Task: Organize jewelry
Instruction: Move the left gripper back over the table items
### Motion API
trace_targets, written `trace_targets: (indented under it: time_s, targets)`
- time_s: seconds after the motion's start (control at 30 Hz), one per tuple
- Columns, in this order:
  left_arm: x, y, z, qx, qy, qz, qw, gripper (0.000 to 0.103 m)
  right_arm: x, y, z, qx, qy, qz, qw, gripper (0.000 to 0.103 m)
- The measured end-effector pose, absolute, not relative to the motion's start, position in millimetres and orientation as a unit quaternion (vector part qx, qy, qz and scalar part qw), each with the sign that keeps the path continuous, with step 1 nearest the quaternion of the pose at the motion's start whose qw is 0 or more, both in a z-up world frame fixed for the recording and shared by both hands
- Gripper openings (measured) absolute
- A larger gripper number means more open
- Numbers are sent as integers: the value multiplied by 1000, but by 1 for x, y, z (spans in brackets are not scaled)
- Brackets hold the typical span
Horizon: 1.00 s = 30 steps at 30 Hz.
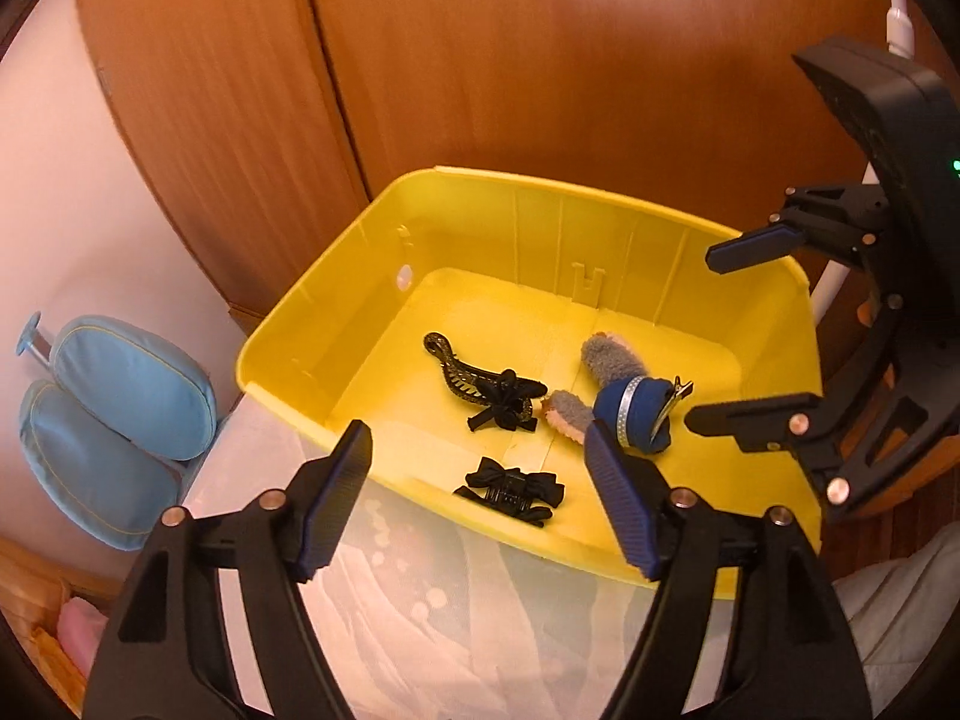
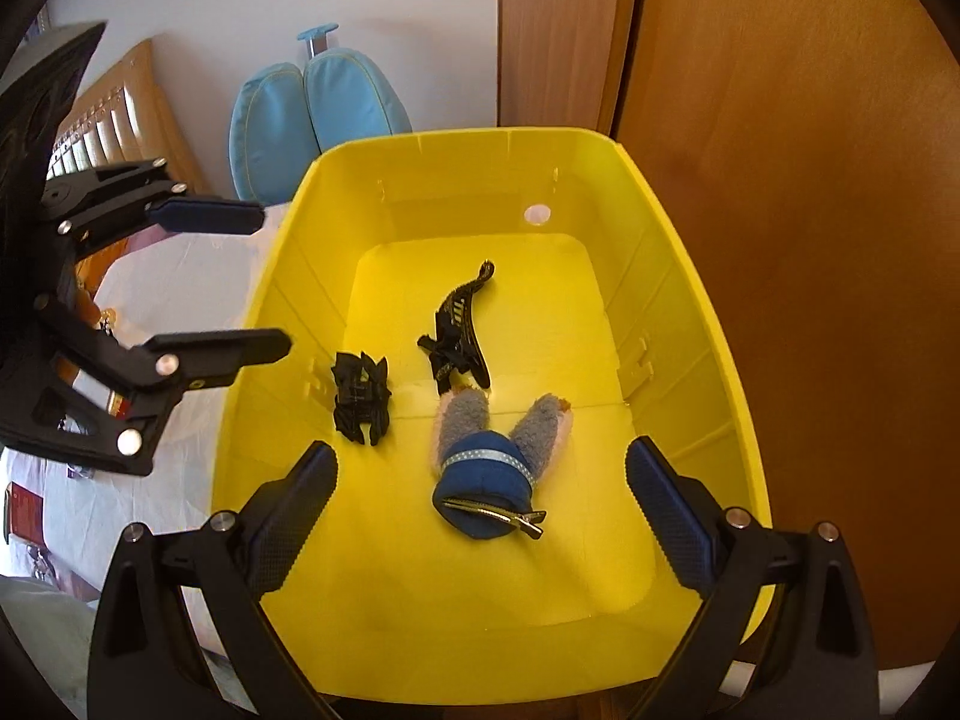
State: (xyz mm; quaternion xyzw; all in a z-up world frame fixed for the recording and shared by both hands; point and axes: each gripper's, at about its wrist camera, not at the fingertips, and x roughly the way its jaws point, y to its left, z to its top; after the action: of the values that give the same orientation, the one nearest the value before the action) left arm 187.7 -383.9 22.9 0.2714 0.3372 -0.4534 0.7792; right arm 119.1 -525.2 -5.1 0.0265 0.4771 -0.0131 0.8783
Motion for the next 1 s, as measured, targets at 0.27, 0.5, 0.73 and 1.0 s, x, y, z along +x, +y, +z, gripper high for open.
trace_targets:
  time_s: [0.27, 0.5, 0.73, 1.0]
  targets:
    - [175, -266, 26, 174, 362, -383, 832, 93, 116, -473, 40, 50, 381, 75, 920, 99]
    - [160, -134, -25, 104, 437, -246, 859, 96, 144, -369, 39, -14, 387, 195, 901, 99]
    - [147, -37, -60, 70, 488, -133, 860, 96, 164, -263, -6, -59, 442, 283, 849, 99]
    - [162, 11, -71, 94, 490, -110, 860, 96, 177, -165, -33, -112, 456, 342, 814, 99]
